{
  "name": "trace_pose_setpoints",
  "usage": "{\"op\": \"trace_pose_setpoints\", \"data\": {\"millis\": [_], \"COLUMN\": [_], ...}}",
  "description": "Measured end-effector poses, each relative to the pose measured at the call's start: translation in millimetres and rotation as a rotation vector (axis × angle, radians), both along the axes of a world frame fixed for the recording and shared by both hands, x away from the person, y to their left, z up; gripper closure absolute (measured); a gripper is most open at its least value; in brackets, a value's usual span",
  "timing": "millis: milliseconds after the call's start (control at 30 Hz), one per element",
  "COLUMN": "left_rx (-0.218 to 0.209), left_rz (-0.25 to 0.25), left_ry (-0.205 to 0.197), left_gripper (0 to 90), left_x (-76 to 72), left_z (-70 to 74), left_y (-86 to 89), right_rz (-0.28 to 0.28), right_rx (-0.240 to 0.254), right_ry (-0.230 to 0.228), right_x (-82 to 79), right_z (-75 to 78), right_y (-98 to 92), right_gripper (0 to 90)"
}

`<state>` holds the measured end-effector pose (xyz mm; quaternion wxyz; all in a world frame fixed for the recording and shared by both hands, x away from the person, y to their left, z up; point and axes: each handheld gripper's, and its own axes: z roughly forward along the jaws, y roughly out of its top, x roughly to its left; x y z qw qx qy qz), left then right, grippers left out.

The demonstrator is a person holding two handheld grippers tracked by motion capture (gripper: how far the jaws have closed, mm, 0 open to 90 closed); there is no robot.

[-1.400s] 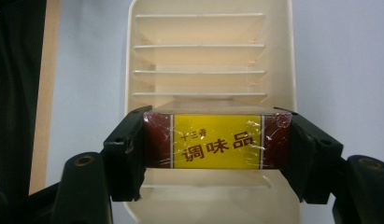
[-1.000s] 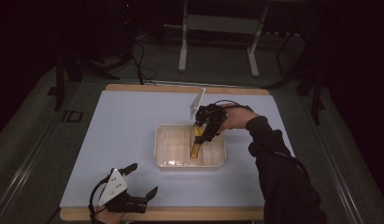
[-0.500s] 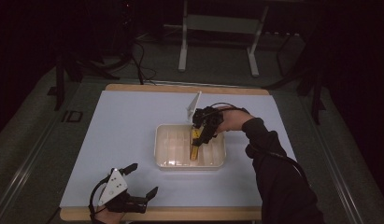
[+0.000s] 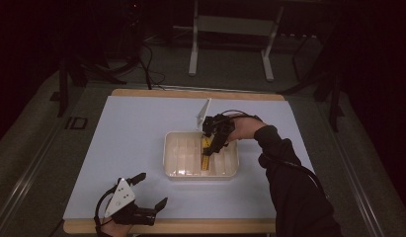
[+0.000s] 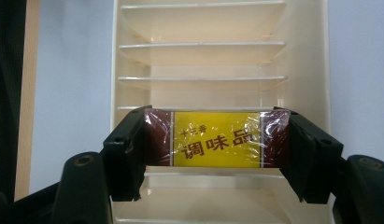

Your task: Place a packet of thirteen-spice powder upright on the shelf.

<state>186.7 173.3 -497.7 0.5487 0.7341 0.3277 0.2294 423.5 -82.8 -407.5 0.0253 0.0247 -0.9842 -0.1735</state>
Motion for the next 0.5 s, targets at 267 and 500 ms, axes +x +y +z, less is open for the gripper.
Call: {"op": "trace_pose_setpoints", "data": {"millis": [267,500], "left_rx": [-0.001,0.000], "left_rz": [0.001,0.001], "left_ry": [0.000,0.000], "left_gripper": [0.0,0.0], "left_x": [0.3,0.3], "left_z": [-0.1,-0.1], "left_y": [-0.2,-0.4], "right_rz": [0.012,0.004], "right_rx": [0.004,0.047], "right_ry": [0.012,-0.008], "right_x": [-2.5,-3.6], "right_z": [4.4,20.6], "right_y": [-1.3,-6.1], "right_gripper": [27.0,26.4]}}
